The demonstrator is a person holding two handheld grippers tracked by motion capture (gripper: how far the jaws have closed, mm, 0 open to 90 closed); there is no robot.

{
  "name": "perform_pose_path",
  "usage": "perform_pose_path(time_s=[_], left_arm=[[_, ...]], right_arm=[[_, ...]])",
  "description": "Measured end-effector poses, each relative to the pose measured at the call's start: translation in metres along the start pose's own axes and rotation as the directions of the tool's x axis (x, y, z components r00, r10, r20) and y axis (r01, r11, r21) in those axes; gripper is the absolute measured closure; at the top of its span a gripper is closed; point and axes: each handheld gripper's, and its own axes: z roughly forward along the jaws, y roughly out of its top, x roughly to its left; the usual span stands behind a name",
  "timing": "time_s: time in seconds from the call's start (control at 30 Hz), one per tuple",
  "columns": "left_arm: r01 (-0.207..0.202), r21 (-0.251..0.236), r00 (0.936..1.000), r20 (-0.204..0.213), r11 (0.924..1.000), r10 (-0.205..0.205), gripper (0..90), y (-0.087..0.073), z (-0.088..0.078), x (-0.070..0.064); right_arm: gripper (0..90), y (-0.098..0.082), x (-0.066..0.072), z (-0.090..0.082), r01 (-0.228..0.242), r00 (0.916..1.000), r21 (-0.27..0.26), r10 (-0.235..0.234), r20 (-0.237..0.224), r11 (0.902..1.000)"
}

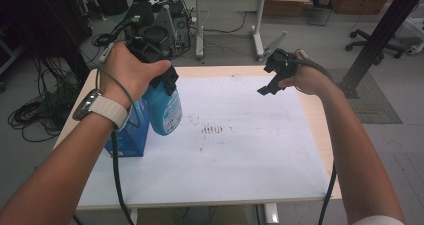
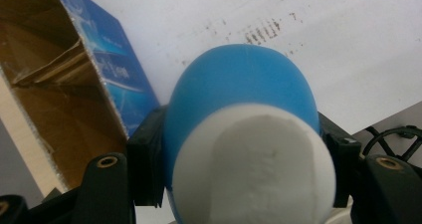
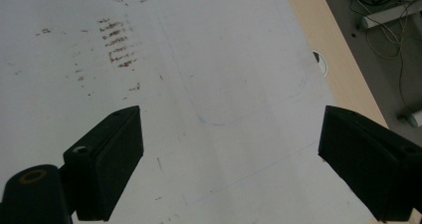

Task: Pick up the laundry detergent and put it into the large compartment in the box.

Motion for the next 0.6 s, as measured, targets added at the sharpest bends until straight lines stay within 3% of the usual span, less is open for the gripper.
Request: perform_pose_path(time_s=[0.6], left_arm=[[0.096,-0.010,0.9952,-0.020,0.9954,-0.096,37.2,0.000,-0.017,0.030]], right_arm=[[10.8,0.002,-0.002,0.003,0.002,1.0000,-0.005,-0.002,-0.006,1.0000]])
